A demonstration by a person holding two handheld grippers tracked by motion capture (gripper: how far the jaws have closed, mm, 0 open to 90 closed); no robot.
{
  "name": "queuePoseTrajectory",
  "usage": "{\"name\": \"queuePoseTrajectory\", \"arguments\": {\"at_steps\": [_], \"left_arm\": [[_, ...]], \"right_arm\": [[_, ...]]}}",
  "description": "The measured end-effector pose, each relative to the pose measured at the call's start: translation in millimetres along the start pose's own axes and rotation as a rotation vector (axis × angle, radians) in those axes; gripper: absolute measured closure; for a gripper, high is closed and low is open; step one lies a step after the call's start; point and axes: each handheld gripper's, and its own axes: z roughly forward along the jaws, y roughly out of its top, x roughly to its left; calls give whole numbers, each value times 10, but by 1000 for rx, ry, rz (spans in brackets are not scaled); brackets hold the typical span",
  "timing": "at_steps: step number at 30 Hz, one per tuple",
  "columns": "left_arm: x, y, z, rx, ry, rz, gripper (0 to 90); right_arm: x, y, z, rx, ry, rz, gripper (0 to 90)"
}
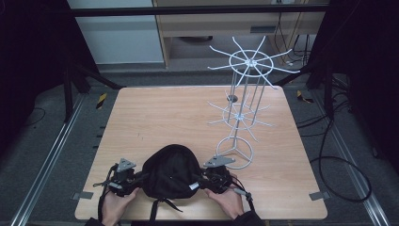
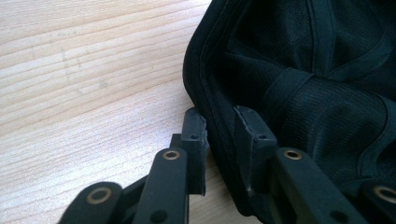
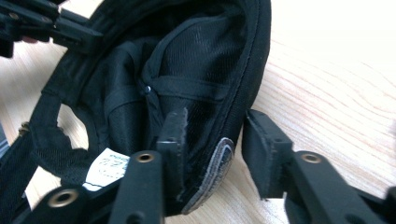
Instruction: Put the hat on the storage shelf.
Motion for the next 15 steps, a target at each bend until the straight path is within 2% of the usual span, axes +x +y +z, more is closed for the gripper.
{"name": "queuePoseTrajectory", "arguments": {"at_steps": [2,3,4,5,8,12,15], "left_arm": [[-3,1,2,0,0,2,749],[-10,3,3,-3,0,2,762],[-10,3,3,-3,0,2,767],[-14,4,4,-4,0,4,771],[-29,9,12,-8,-7,4,781],[-59,29,34,-18,-25,2,789],[-102,71,86,-26,-38,4,793]], "right_arm": [[1,0,-1,4,0,3,693],[-6,-3,-5,5,4,1,749],[-6,-3,-5,5,4,1,749],[-5,-4,-14,-1,12,10,787],[-5,1,-31,-19,15,7,807],[4,52,-126,-74,14,-15,816],[42,120,-248,-139,9,-52,818]]}}
